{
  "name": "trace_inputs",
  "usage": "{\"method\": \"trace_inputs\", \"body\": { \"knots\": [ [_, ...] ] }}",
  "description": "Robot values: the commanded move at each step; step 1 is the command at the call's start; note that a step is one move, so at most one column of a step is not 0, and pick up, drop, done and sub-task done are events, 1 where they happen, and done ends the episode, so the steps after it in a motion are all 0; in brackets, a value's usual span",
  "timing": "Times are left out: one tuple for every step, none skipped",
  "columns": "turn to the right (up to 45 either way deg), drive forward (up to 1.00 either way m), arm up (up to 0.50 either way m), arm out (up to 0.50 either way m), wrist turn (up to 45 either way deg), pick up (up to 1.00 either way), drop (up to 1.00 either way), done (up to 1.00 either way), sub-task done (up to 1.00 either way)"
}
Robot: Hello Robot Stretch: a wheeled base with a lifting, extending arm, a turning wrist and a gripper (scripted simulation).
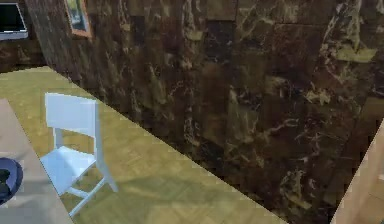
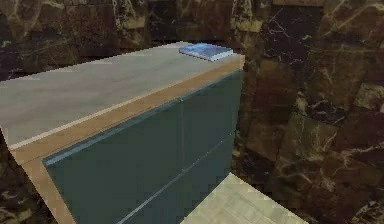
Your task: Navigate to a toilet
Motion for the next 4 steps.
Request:
{"method": "trace_inputs", "body": {
  "knots": [
    [-6.0,0.00,0.00,0.00,0.0,0.00,0.00,0.00,0.00],
    [0.0,0.70,0.00,0.00,0.0,0.00,0.00,0.00,0.00],
    [-30.0,0.00,0.00,0.00,0.0,0.00,0.00,0.00,0.00],
    [0.0,0.05,0.00,0.00,0.0,0.00,0.00,0.00,0.00]
  ]
}}
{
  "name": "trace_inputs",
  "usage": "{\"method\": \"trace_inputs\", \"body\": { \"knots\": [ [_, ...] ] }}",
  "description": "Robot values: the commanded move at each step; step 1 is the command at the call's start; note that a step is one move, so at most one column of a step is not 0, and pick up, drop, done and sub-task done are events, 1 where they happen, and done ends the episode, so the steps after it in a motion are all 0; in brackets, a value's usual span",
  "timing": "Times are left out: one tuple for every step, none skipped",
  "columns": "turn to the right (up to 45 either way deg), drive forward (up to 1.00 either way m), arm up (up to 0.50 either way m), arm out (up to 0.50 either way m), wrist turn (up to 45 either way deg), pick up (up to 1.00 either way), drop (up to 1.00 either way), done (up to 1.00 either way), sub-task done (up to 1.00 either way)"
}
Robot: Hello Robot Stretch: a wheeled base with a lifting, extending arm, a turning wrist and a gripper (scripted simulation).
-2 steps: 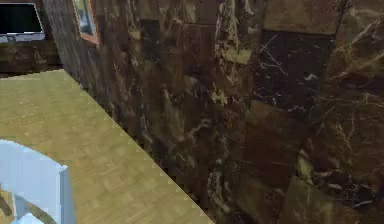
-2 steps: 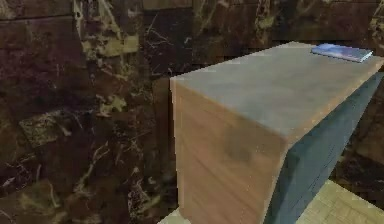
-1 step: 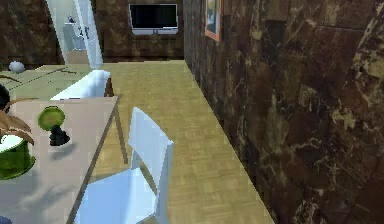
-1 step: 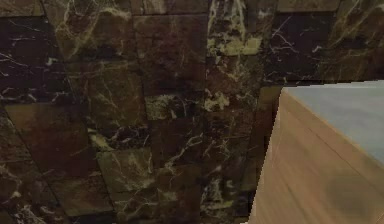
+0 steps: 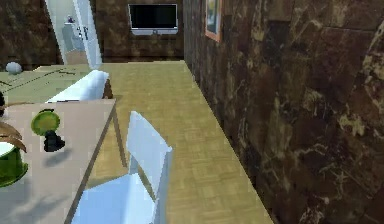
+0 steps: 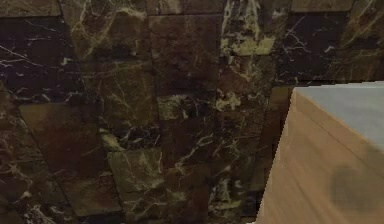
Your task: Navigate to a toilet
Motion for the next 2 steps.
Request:
{"method": "trace_inputs", "body": {
  "knots": [
    [15.0,0.00,0.00,0.00,0.0,0.00,0.00,0.00,0.00],
    [0.0,0.65,0.00,0.00,0.0,0.00,0.00,0.00,0.00]
  ]
}}
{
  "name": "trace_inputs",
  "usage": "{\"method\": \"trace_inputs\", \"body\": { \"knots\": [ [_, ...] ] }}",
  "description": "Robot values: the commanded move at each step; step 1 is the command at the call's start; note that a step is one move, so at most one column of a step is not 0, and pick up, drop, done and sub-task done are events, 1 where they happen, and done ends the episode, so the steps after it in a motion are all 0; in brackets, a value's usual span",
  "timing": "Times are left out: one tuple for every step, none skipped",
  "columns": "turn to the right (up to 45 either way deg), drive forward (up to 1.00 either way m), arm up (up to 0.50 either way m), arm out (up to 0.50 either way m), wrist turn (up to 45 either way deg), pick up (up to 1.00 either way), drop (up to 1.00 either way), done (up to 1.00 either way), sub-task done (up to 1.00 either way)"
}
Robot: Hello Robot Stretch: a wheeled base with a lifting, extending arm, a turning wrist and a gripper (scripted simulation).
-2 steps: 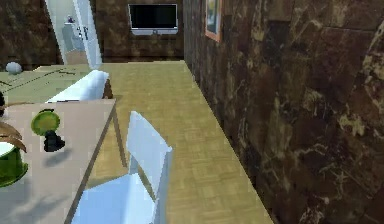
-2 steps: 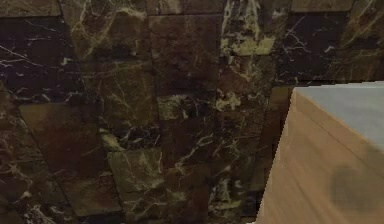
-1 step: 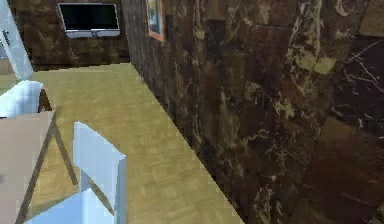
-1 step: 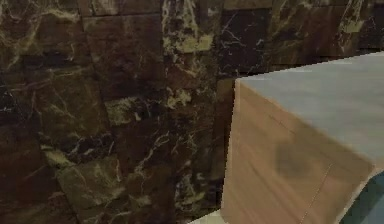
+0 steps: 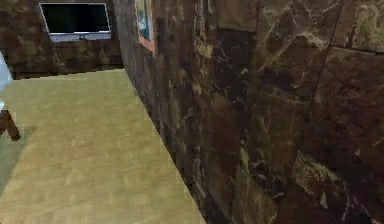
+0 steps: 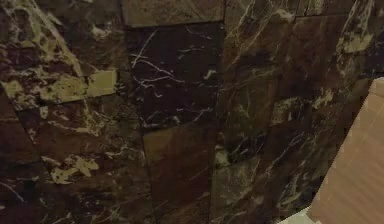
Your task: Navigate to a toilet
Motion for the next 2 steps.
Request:
{"method": "trace_inputs", "body": {
  "knots": [
    [-18.0,0.00,0.00,0.00,0.0,0.00,0.00,0.00,0.00],
    [0.0,0.45,0.00,0.00,0.0,0.00,0.00,0.00,0.00]
  ]
}}
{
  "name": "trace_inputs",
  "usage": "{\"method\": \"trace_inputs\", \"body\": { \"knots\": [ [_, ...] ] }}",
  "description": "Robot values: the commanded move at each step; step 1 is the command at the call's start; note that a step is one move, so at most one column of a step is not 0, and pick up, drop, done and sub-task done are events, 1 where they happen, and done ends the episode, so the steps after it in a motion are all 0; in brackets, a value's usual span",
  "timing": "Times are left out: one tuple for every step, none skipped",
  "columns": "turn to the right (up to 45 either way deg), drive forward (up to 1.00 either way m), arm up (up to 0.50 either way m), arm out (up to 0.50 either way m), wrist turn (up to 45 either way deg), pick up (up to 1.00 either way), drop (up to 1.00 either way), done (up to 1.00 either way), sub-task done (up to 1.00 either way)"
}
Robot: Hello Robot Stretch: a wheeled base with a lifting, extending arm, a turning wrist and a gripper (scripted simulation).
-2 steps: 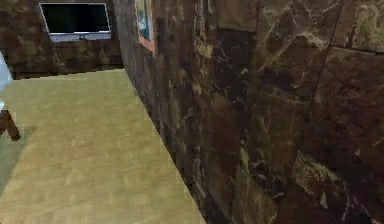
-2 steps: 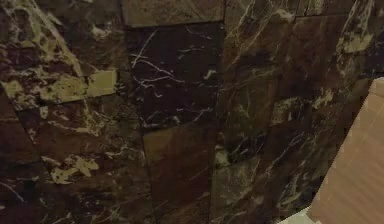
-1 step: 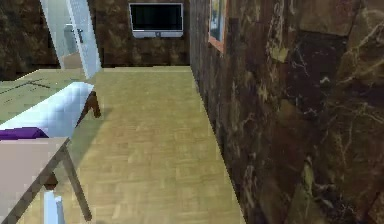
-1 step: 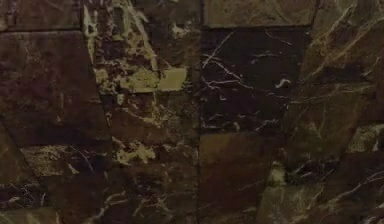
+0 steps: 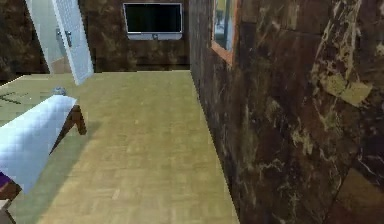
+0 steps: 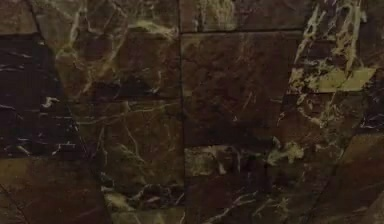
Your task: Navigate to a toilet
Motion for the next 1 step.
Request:
{"method": "trace_inputs", "body": {
  "knots": [
    [-21.0,0.00,0.00,0.00,0.0,0.00,0.00,0.00,0.00]
  ]
}}
